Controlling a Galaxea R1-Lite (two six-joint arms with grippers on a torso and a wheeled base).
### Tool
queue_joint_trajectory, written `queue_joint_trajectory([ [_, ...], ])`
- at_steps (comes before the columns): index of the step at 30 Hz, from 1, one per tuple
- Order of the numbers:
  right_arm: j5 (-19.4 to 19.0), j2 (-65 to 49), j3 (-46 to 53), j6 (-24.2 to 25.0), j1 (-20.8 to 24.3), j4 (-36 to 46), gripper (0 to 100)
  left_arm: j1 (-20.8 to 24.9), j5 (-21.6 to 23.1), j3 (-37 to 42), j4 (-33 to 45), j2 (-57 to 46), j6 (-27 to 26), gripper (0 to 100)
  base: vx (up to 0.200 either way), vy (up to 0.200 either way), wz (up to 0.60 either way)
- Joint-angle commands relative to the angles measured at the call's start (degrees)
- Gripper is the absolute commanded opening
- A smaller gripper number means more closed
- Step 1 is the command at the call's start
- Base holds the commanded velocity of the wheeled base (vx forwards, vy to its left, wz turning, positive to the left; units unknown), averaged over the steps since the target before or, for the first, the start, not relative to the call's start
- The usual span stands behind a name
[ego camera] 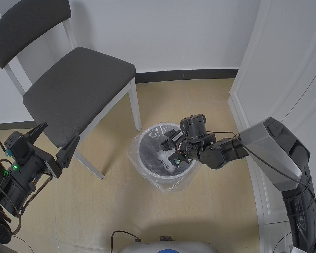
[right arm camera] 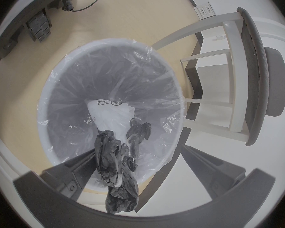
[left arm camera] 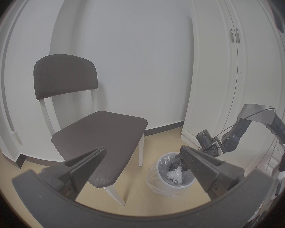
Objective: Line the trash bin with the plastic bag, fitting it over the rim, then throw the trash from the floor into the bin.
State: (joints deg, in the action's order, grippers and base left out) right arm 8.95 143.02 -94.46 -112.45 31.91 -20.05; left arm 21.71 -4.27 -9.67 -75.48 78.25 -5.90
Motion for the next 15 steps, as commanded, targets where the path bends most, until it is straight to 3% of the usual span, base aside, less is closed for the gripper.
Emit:
queue_joint_trajectory([
  [1, 0.28, -0.2, -2.21, 0.3, 0.43, 0.01, 100, 0.09, -0.04, 0.0, -0.1, 0.06, -0.08, 100, 0.0, 0.0, 0.0],
  [6, 2.92, -0.37, -6.96, 2.85, 2.8, 1.33, 100, 0.09, 0.05, 0.0, -0.01, 0.06, -0.08, 100, 0.0, 0.0, 0.0],
  [15, 3.18, -1.6, -14.96, 8.47, 5.44, 11.7, 100, 0.17, 0.05, 0.17, -0.01, 0.06, -0.16, 100, 0.0, 0.0, 0.0],
])
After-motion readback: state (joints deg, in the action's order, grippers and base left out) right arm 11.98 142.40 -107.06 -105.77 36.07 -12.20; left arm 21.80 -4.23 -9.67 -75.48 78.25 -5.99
